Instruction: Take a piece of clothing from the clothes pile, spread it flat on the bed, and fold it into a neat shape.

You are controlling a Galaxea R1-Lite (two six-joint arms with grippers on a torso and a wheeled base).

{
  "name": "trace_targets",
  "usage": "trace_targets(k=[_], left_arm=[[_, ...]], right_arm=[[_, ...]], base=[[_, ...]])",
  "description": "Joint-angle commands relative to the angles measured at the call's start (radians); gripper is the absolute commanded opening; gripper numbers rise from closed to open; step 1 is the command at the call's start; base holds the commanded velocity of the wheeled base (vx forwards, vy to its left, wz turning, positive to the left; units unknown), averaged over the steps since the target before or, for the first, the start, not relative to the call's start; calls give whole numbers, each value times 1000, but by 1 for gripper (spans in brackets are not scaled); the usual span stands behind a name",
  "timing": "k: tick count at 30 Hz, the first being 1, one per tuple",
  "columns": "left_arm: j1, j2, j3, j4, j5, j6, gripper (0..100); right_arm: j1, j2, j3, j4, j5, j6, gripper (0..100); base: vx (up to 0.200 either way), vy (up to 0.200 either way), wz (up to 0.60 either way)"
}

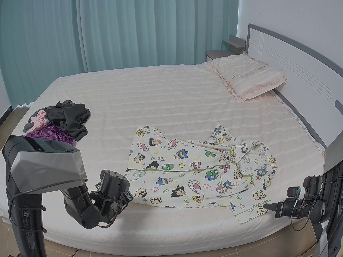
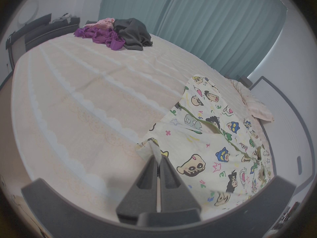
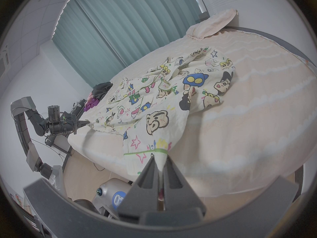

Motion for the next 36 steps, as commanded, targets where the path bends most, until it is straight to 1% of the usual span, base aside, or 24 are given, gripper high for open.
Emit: trace_targets(k=[1,4,8,11,19,25,27,29,31,32,36], left_arm=[[-5,-18,14,0,18,43,0],[-8,-26,18,5,20,64,0],[-15,-41,55,5,18,91,0],[-29,-43,86,5,18,127,0],[-49,-43,152,5,18,213,0],[-100,-32,187,22,17,255,0],[-103,-31,187,34,17,265,0],[-104,-31,176,40,17,272,0],[-104,-31,176,40,17,272,0],[-103,-32,153,42,17,272,0],[-103,-31,138,43,17,272,0]], right_arm=[[-7,-104,18,84,2,-10,0],[-9,-162,18,198,5,-70,0],[-24,-179,18,250,6,-105,0],[-30,-182,18,285,6,-131,0],[-27,-192,18,293,6,-153,0],[-24,-192,18,296,6,-157,0],[-29,-191,18,293,9,-177,0],[-41,-185,12,264,45,-197,0],[-41,-185,12,264,45,-197,0],[-59,-192,-2,201,51,-182,0],[-62,-219,-25,199,20,-182,0]], base=[[0,0,0],[0,0,0],[0,0,0],[0,0,0],[0,0,0],[0,0,0],[0,0,0],[0,0,0],[0,0,0],[0,0,0],[0,0,0]])
